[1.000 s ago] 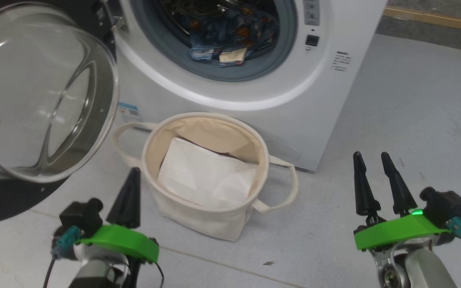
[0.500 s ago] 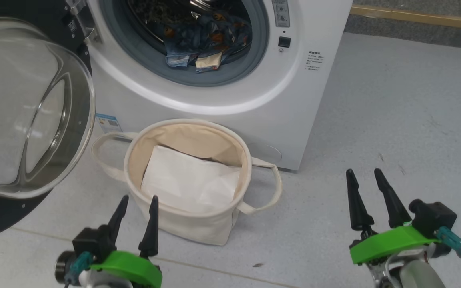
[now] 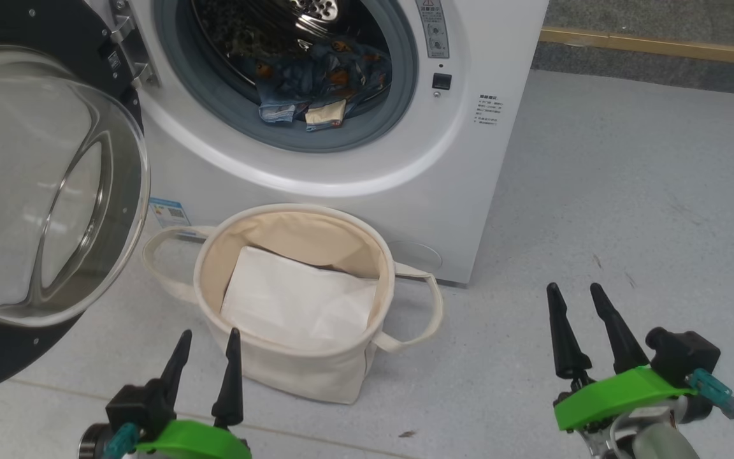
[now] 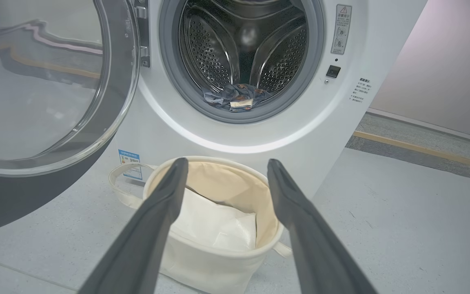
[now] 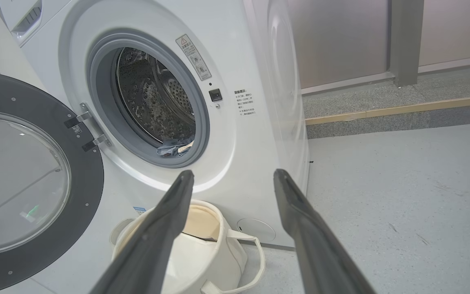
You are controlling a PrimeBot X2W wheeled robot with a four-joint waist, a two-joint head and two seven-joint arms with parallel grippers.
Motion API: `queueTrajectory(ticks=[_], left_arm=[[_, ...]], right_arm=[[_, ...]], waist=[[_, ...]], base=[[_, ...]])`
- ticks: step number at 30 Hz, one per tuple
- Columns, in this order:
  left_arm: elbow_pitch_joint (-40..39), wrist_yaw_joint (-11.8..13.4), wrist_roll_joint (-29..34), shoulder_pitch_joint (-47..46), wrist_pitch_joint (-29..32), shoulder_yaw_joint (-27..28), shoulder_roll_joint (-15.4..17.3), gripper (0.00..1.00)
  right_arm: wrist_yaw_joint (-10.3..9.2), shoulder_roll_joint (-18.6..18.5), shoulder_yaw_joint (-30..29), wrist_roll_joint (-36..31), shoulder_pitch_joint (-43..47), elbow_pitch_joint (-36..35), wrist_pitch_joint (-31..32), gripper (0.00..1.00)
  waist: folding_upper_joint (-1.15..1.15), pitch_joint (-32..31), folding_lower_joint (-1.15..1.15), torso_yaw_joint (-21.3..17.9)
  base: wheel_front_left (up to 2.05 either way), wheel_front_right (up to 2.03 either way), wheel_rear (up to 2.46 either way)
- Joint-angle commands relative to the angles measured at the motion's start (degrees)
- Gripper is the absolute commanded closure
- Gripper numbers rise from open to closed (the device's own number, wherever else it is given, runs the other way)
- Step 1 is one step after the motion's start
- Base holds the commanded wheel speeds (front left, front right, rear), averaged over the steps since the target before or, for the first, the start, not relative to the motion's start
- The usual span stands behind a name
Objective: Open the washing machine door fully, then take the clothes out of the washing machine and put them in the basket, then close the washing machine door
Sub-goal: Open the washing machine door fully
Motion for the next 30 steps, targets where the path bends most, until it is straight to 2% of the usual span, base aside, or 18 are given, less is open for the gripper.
queueTrajectory(ticks=[1,30], left_arm=[[-1.79,-0.43,0.76,-1.26,-0.68,2.53,0.17,0.00],[-0.42,-2.27,6.06,-1.45,-0.69,5.66,-2.23,0.00]], right_arm=[[0.01,0.18,1.51,-0.15,-0.92,-1.57,-0.70,0.00],[0.01,0.18,1.31,0.23,-1.38,-1.77,-0.70,0.00]], waist=[[0.00,-0.07,0.00,-0.05],[0.00,0.71,0.00,-0.61]], base=[[0.00,0.00,0.00],[0.00,0.00,0.00]])
